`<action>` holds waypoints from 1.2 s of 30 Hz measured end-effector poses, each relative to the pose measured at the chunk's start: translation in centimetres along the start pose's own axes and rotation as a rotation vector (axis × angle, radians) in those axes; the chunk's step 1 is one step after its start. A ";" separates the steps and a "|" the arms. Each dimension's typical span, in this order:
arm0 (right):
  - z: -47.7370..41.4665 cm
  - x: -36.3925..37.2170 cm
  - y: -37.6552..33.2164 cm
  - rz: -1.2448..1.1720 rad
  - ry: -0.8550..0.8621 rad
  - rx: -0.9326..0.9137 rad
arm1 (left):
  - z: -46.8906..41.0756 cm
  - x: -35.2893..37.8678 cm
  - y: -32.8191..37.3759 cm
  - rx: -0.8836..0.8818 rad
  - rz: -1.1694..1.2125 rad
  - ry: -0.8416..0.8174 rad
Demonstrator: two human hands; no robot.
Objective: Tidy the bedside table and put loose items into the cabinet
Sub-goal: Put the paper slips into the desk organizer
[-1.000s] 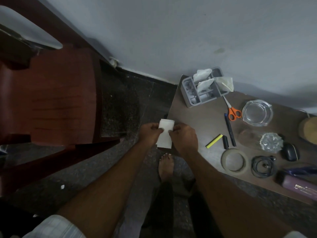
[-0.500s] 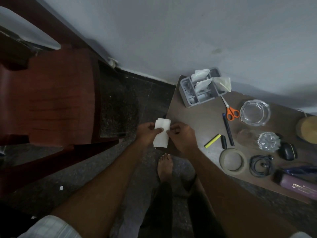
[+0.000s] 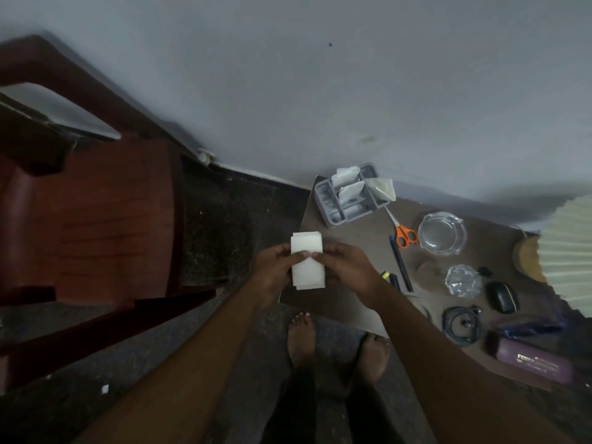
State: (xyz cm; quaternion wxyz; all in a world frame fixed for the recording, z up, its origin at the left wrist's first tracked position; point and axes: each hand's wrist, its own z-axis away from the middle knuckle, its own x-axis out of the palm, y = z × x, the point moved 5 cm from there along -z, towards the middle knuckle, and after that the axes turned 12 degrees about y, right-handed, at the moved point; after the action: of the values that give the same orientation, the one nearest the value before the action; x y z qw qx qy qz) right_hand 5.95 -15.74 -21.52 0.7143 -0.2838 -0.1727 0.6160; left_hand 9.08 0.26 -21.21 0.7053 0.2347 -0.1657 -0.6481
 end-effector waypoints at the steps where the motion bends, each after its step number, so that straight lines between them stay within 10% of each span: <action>1: 0.4 -0.3 -0.2 -0.029 -0.029 0.020 | 0.5 0.6 0.4 -0.010 0.048 -0.014; 21: 3.3 -7.3 -8.5 -0.333 0.232 -0.206 | 5.5 8.4 6.9 -0.032 0.450 -0.097; 36: 2.2 -7.9 -16.4 0.521 0.432 -0.677 | 5.4 7.2 7.0 -0.053 0.319 0.023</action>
State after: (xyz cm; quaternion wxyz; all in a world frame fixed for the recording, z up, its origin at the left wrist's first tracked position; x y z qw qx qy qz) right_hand 16.05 -24.32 -8.88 0.4231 -0.6558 -0.1342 0.6107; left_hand 12.75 -7.15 -13.37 0.8072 0.1940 -0.1755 -0.5291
